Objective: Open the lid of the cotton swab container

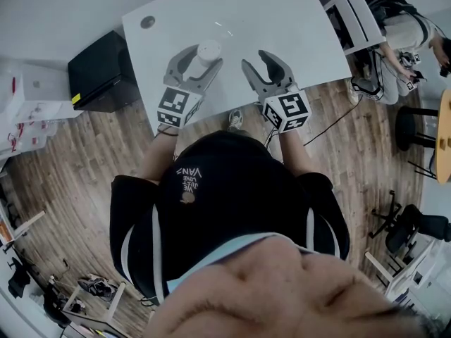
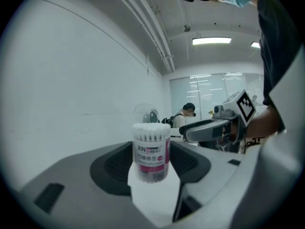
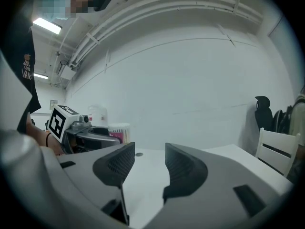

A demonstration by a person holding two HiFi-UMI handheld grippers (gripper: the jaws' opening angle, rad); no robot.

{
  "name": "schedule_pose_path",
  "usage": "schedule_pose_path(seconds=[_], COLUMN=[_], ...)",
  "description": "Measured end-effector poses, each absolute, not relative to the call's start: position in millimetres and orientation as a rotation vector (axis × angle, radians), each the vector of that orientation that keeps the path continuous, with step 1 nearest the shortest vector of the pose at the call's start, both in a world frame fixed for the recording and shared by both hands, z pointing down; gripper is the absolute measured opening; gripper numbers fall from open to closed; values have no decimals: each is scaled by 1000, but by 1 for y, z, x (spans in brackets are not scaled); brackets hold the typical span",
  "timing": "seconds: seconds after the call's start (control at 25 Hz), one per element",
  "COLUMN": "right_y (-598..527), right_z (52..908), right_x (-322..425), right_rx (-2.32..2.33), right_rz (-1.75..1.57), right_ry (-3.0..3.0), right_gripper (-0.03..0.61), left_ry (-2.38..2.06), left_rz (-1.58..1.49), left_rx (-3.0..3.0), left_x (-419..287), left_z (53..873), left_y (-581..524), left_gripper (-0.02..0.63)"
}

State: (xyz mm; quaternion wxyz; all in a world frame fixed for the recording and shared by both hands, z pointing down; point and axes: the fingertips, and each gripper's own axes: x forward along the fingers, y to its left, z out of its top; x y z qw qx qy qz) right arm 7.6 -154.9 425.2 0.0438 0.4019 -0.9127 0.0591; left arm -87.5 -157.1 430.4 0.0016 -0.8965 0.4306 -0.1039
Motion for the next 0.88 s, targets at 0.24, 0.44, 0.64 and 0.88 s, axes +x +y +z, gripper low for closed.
schedule_pose_path(seconds=[0.24,0.44,0.64,0.88], right_y=[-154,-155,-154,-155], right_z=[425,425,425,423], right_x=[8,8,9,7], right_rx=[1231,1239,1252,1256], right_rz=[151,137,130,124], right_ry=[-2784,-2779,-2779,-2782], right_gripper=[165,129,84,41], left_ry=[1360,1363,1364,1370], left_rz=[-317,-309,-300,-297], left_rx=[-2817,-2824,-2827,-2827], left_x=[-88,-89,-89,-90], left_z=[430,431,429,429], left_y=[-157,-158,-157,-157], left_gripper=[250,251,252,250])
